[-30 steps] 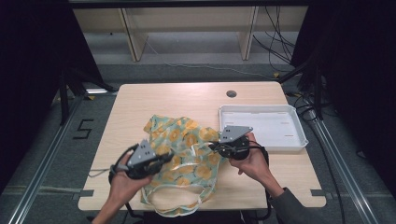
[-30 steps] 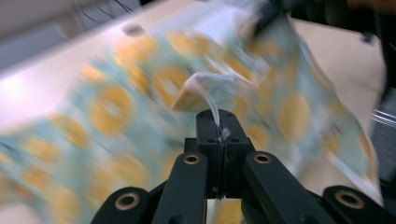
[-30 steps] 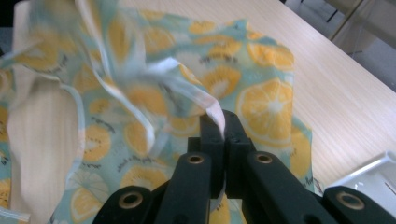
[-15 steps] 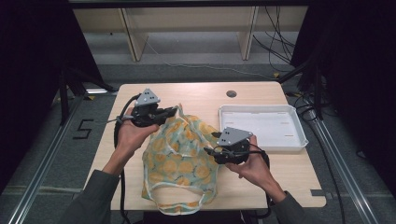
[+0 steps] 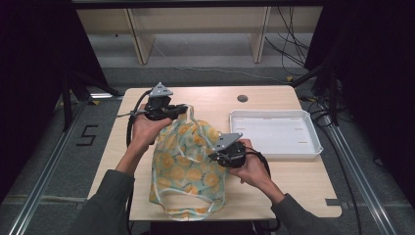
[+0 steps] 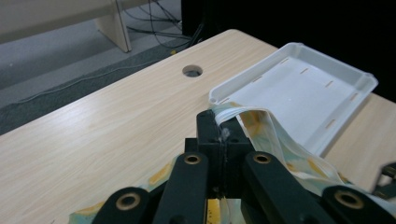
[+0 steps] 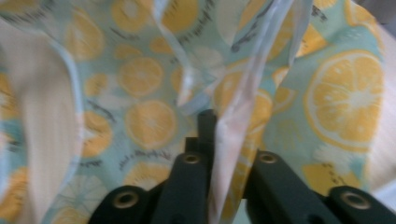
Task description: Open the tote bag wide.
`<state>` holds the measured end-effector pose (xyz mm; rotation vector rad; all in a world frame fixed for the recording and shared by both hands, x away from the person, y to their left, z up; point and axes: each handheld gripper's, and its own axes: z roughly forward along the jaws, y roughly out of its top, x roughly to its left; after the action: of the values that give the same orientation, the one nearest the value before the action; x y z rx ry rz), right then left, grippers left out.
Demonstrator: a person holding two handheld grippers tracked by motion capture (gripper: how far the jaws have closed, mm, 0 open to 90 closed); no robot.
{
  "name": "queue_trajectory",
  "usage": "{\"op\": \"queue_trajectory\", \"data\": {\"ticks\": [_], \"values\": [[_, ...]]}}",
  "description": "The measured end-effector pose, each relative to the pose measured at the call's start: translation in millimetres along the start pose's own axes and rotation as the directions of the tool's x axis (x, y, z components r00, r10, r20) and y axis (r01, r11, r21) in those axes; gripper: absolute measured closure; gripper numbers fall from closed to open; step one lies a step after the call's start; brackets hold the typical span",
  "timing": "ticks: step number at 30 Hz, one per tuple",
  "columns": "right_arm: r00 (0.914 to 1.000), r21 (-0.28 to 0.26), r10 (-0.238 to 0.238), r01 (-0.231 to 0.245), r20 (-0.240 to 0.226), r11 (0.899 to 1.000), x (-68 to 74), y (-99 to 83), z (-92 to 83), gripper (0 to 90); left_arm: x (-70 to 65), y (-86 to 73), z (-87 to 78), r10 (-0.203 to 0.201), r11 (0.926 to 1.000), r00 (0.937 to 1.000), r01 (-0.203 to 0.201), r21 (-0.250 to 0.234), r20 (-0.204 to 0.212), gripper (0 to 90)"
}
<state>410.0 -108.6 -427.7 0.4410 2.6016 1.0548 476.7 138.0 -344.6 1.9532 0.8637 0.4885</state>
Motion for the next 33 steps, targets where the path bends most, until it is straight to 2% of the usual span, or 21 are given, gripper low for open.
{"op": "queue_trajectory", "data": {"ticks": [2, 4, 8, 10, 13, 14, 15, 16, 19, 20, 21, 22, 24, 25, 26, 27, 28, 29, 30, 31, 33], "values": [[0.9977, -0.028, 0.047, -0.049, -0.049, 0.998, -3.9, 3.5, -1.5, 90.0, 3.4, -8.9, 7.4, 0.006, 0.999, 0.9999, -0.005, 0.045, -0.014, 88.0], [0.9956, -0.081, 0.05, -0.057, -0.079, 0.995, -11.7, 8.5, -5.1, 90.0, 6.4, -20.2, 12.8, 0.001, 0.9968, 0.9998, 0.0, 0.08, -0.018, 86.0], [0.988, -0.177, 0.097, -0.118, -0.12, 0.977, -24.1, 16.8, -12.2, 90.0, 9.3, -40.4, 10.8, 0.017, 0.9924, 0.9995, -0.013, 0.123, -0.028, 73.5], [0.9847, -0.199, 0.113, -0.138, -0.132, 0.97, -29.5, 18.7, -16.1, 90.0, 7.0, -46.3, 1.7, -0.006, 0.992, 0.9999, 0.008, 0.126, -0.01, 65.2], [0.9799, -0.224, 0.15, -0.177, -0.132, 0.959, -35.4, 20.8, -20.0, 90.0, -0.3, -49.1, -19.4, 0.002, 0.9939, 1.0, -0.002, 0.11, -0.008, 52.0], [0.9783, -0.228, 0.157, -0.185, -0.135, 0.956, -37.8, 21.1, -20.7, 90.0, -10.6, -50.2, -38.4, 0.035, 0.9961, 0.9993, -0.036, 0.08, 0.013, 50.2], [0.9783, -0.228, 0.157, -0.185, -0.135, 0.956, -37.8, 21.1, -20.7, 90.0, -10.6, -50.2, -38.4, 0.035, 0.9961, 0.9993, -0.036, 0.08, 0.013, 47.8], [0.9757, -0.229, 0.171, -0.199, -0.137, 0.953, -38.4, 21.4, -21.4, 90.0, -21.1, -52.7, -49.7, 0.069, 0.9947, 0.9974, -0.071, 0.075, 0.017, 47.8], [0.9773, -0.233, 0.164, -0.192, -0.134, 0.953, -39.7, 22.5, -22.6, 90.0, -48.8, -70.4, -63.1, 0.131, 0.9858, 0.9909, -0.134, 0.101, 0.03, 41.8], [0.9754, -0.222, 0.175, -0.201, -0.134, 0.954, -38.8, 22.8, -23.0, 90.0, -62.2, -88.9, -58.3, 0.159, 0.9716, 0.9865, -0.163, 0.171, 0.038, 34.7], [0.9754, -0.222, 0.175, -0.201, -0.134, 0.954, -38.8, 22.8, -23.0, 90.0, -62.2, -88.9, -58.3, 0.159, 0.9716, 0.9865, -0.163, 0.171, 0.038, 32.5], [0.9762, -0.225, 0.171, -0.198, -0.134, 0.954, -38.8, 22.8, -22.7, 90.0, -69.2, -98.7, -52.8, 0.166, 0.9646, 0.9857, -0.169, 0.203, 0.028, 32.5], [0.9778, -0.237, 0.164, -0.191, -0.13, 0.953, -39.2, 23.0, -22.5, 90.0, -79.2, -115.6, -40.1, 0.218, 0.945, 0.9756, -0.217, 0.245, 0.023, 29.8], [0.9776, -0.237, 0.167, -0.194, -0.127, 0.952, -39.3, 23.0, -22.8, 90.0, -82.4, -122.6, -32.2, 0.218, 0.9398, 0.976, -0.211, 0.269, 0.005, 29.2], [0.9739, -0.24, 0.183, -0.211, -0.134, 0.948, -38.9, 22.8, -22.8, 90.0, -82.8, -131.3, -17.5, 0.194, 0.9391, 0.9806, -0.177, 0.295, -0.029, 29.8], [0.9773, -0.254, 0.172, -0.199, -0.123, 0.946, -39.8, 22.5, -22.4, 90.0, -79.5, -132.9, -11.7, 0.207, 0.9325, 0.9782, -0.192, 0.306, -0.018, 36.2], [0.9765, -0.248, 0.176, -0.202, -0.125, 0.947, -40.2, 22.1, -22.9, 90.0, -79.5, -132.9, -11.7, 0.207, 0.9325, 0.9782, -0.192, 0.306, -0.018, 50.7], [0.9765, -0.248, 0.176, -0.202, -0.125, 0.947, -40.2, 22.1, -22.9, 90.0, -76.9, -133.6, -6.0, 0.224, 0.9278, 0.9744, -0.221, 0.301, 0.025, 50.7], [0.9737, -0.227, 0.19, -0.215, -0.126, 0.95, -41.3, 21.5, -24.4, 90.0, -78.2, -133.6, -3.4, 0.209, 0.9301, 0.9771, -0.211, 0.301, 0.04, 64.2], [0.9785, -0.246, 0.179, -0.199, -0.103, 0.948, -43.6, 20.1, -24.1, 90.0, -77.6, -130.7, -2.6, 0.232, 0.9273, 0.9716, -0.236, 0.291, 0.05, 84.0], [0.977, -0.23, 0.185, -0.205, -0.105, 0.951, -44.5, 19.4, -25.3, 90.0, -74.5, -118.3, -5.7, 0.274, 0.9235, 0.9611, -0.273, 0.269, 0.037, 88.0]]}}
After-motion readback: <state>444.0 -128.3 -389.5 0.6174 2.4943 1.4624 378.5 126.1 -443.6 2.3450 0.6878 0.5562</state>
